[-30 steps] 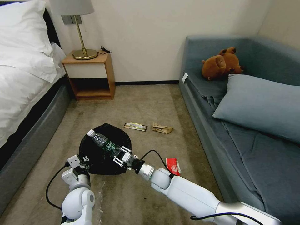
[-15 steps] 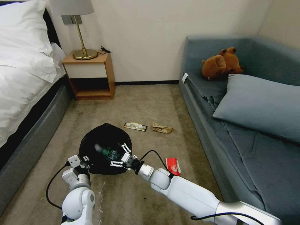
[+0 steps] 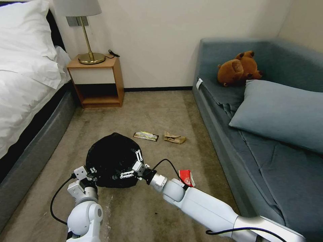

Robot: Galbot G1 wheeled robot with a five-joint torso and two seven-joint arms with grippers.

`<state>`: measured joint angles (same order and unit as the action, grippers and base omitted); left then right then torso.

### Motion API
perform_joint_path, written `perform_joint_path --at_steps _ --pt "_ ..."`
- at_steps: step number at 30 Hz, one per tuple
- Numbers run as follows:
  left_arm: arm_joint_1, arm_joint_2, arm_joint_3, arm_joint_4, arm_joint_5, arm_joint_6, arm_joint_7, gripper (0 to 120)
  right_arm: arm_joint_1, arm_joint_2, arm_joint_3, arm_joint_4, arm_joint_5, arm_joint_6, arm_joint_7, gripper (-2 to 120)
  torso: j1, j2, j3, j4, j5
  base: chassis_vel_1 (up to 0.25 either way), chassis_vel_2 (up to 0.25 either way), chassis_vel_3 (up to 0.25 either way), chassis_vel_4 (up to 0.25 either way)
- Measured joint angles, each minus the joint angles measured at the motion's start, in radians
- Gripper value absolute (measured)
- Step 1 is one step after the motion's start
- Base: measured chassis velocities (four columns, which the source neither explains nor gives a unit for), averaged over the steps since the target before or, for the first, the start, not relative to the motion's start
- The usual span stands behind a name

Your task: Pick up the trash bin, then pick up the garbage on the floor and place it into the trash bin.

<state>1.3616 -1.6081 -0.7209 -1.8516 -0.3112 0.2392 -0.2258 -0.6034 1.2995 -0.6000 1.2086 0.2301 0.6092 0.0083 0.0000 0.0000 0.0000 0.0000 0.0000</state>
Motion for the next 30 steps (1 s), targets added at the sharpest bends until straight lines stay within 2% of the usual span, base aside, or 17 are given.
perform_joint_path --at_steps 5,11,13,14,17,21,23,30 --pt "-0.001 0.0 -0.001 0.003 -0.004 0.003 0.0 1 -0.001 -0.009 0.029 0.014 0.002 -0.005 0.01 100 0.0 0.0 0.0 0.0 0.0 0.0 0.0 0.0 0.0" --pt "-0.004 0.0 -0.003 0.004 -0.003 0.006 0.0 1 -0.002 -0.038 0.147 0.037 -0.001 -0.014 0.031 100 0.0 0.0 0.0 0.0001 0.0001 0.0 0.0 0.0 0.0" --pt "-0.007 0.0 -0.007 0.009 -0.003 0.007 -0.001 1 -0.01 -0.05 0.236 0.041 0.003 -0.022 0.041 100 0.0 0.0 0.0 0.0001 0.0001 0.0 0.0 0.0 0.0" --pt "-0.007 0.0 -0.007 0.009 -0.003 0.007 -0.001 1 -0.01 -0.05 0.236 0.041 0.003 -0.022 0.041 100 0.0 0.0 0.0 0.0001 0.0001 0.0 0.0 0.0 0.0" --pt "-0.012 0.0 -0.009 0.014 -0.006 0.015 -0.002 1 -0.036 -0.074 0.401 0.058 0.024 -0.044 0.047 100 0.0 0.0 0.0 0.0 0.0002 0.0 0.0 0.0 0.0" --pt "-0.016 0.0 -0.005 0.016 -0.006 0.02 -0.003 1 -0.055 -0.089 0.51 0.077 0.045 -0.077 0.058 100 0.0 0.0 0.0 -0.0001 0.0002 0.0 0.0 0.0 0.0" --pt "-0.018 0.0 -0.001 0.016 -0.004 0.023 -0.004 1 -0.07 -0.085 0.619 0.089 0.057 -0.117 0.094 100 0.0 0.0 0.0 -0.0003 0.0002 0.0 0.0 0.0 0.0" --pt "-0.011 0.0 0.012 0.015 0.003 0.025 -0.002 1 -0.076 -0.063 0.803 0.099 0.093 -0.209 0.189 100 0.0 0.0 0.0 0.0 0.0003 0.0 0.0 0.0 0.0"
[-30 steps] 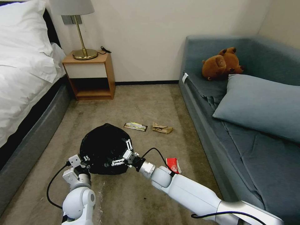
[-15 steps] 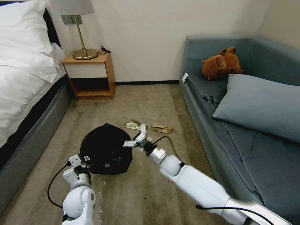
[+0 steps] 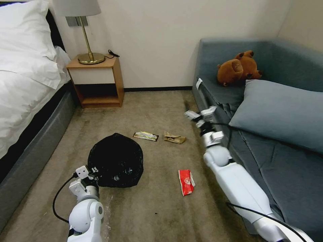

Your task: Pick up the trash bin, then pick up the garbage on the floor and place it into the trash bin.

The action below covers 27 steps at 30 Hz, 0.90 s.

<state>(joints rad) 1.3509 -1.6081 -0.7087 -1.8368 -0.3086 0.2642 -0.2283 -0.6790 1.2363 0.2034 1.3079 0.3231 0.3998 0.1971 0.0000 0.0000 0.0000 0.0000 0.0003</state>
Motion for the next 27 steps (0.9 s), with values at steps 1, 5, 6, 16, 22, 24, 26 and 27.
perform_joint_path --at_steps 1,5,6,16,22,24,26,27 --pt "0.002 0.0 0.002 -0.001 0.001 0.0 0.0 1 0.0 0.0 0.023 0.003 0.007 -0.011 0.005 100 0.0 0.0 0.0 0.0 0.0 0.0 0.0 0.0 0.0" --pt "0.008 0.0 0.008 -0.002 0.003 -0.001 0.001 1 -0.01 0.002 0.094 0.031 0.038 -0.065 0.026 100 0.0 0.0 0.0 0.0 -0.0003 0.0 0.0 0.0 0.0" --pt "0.011 0.0 0.01 -0.002 0.005 -0.002 0.002 1 -0.021 0.005 0.124 0.05 0.061 -0.098 0.043 100 0.0 0.0 0.0 -0.0002 -0.0003 0.0 0.0 0.0 0.0" --pt "0.0 0.0 0.003 -0.002 0.011 -0.003 0.003 1 -0.096 0.01 0.152 0.109 0.087 -0.12 0.066 100 0.0 0.0 0.0 -0.0002 -0.0001 0.0 0.0 0.0 0.0" --pt "0.0 0.0 0.003 0.0 0.013 -0.003 0.003 1 -0.16 -0.022 0.094 0.158 -0.038 -0.066 0.024 100 0.0 0.0 0.0 0.0 -0.0004 0.0 0.0 0.0 0.0" --pt "0.0 0.0 0.001 0.001 0.013 -0.003 0.003 1 -0.182 -0.029 0.088 0.175 -0.058 -0.062 0.016 100 0.0 0.0 0.0 -0.0001 -0.0004 0.0 0.0 0.0 0.0" --pt "0.0 0.0 0.001 0.001 0.012 -0.003 0.003 1 -0.192 -0.029 0.086 0.184 -0.069 -0.058 0.016 100 0.0 0.0 0.0 -0.0002 -0.0003 0.0 0.0 0.0 0.0" --pt "-0.001 0.0 0.0 0.001 0.011 -0.003 0.003 1 -0.206 -0.027 0.084 0.195 -0.084 -0.049 0.022 100 0.0 0.0 0.0 -0.0001 -0.0004 0.0 0.0 0.0 0.0"
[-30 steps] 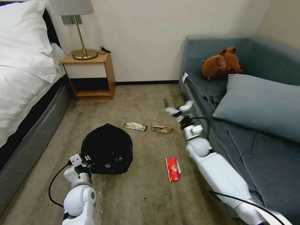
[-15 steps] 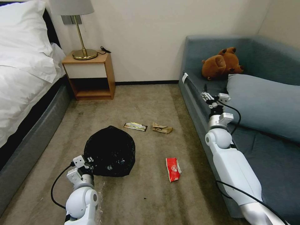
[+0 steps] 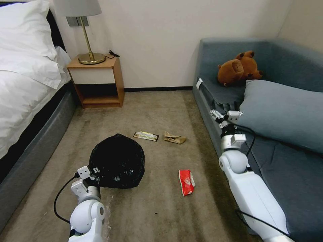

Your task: Pick up the trash bin, then pick up the garbage on the floor and place it into the trash bin.

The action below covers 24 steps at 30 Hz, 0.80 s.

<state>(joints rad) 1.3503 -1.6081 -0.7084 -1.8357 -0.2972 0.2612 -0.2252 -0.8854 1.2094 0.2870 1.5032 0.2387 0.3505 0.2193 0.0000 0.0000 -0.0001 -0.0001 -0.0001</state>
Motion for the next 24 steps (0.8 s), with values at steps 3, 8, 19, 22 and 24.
perform_joint_path --at_steps 3,8,19,22,24 --pt "0.0 0.0 -0.001 0.001 0.0 -0.001 0.0 1 -0.018 -0.003 -0.008 0.025 -0.011 0.003 0.021 100 0.0 0.0 0.0 0.0002 0.0004 0.0 0.0 0.0 0.0" --pt "0.003 0.0 0.003 0.001 0.0 -0.004 0.001 1 -0.021 -0.012 -0.025 0.04 -0.025 0.04 0.026 100 0.0 0.0 0.0 -0.0001 0.0002 0.0 0.0 0.0 0.0" --pt "0.022 0.0 0.01 -0.019 0.014 -0.011 -0.003 1 0.001 -0.059 -0.067 0.081 -0.056 -0.004 0.094 100 0.0 0.0 0.0 0.0 0.0 0.0 0.0 0.0 0.0" --pt "0.023 0.0 0.01 -0.025 0.014 -0.009 -0.006 1 0.0 -0.105 -0.11 0.097 0.014 -0.089 0.099 100 0.0 0.0 0.0 -0.0003 -0.0001 0.0 0.0 0.0 0.0" --pt "0.027 0.0 0.01 -0.027 0.015 -0.009 -0.006 1 0.011 -0.109 -0.128 0.081 0.031 -0.099 0.089 100 0.0 0.0 0.0 -0.0002 0.0 0.0 0.0 0.0 0.0"
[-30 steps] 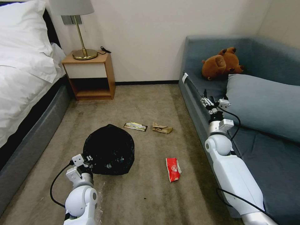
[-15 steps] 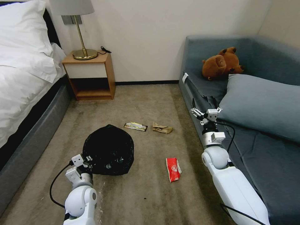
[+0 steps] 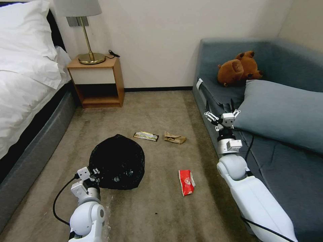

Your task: Pick up the trash bin, then pick up the garbage on the floor and place it into the trash bin.

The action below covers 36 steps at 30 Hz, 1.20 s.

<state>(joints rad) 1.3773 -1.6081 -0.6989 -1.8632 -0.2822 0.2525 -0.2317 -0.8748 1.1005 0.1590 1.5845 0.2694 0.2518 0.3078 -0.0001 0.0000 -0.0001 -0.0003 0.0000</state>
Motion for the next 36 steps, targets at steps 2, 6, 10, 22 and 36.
perform_joint_path --at_steps 2,6,10,22,36 --pt "0.01 0.0 0.0 -0.001 0.002 0.0 0.0 1 0.021 -0.007 -0.03 -0.045 0.048 -0.012 -0.053 100 0.0 0.0 0.0 0.0007 0.0003 0.0 0.0 0.0 0.0" --pt "0.016 0.0 -0.001 -0.001 0.007 -0.002 0.0 1 0.025 -0.034 -0.064 -0.054 0.173 -0.075 -0.108 100 0.0 0.0 0.0 0.0006 0.0002 0.0 0.0 0.0 0.0" --pt "0.018 0.0 -0.008 0.007 0.009 -0.005 0.0 1 0.025 -0.057 -0.121 -0.108 0.25 -0.141 -0.174 100 0.0 0.0 0.0 0.0003 0.0001 0.0 0.0 0.0 0.0" --pt "0.019 0.0 -0.019 0.024 0.017 -0.011 0.0 1 0.013 -0.069 -0.191 -0.177 0.316 -0.372 -0.219 100 0.0 0.0 0.0 0.0003 0.0 0.0 0.0 0.0 0.0" --pt "0.031 0.0 -0.037 0.025 0.014 -0.022 -0.001 1 0.002 -0.007 -0.202 -0.32 0.258 -0.421 -0.307 100 0.0 0.0 0.0 0.0003 0.0 0.0 0.0 0.0 0.0"
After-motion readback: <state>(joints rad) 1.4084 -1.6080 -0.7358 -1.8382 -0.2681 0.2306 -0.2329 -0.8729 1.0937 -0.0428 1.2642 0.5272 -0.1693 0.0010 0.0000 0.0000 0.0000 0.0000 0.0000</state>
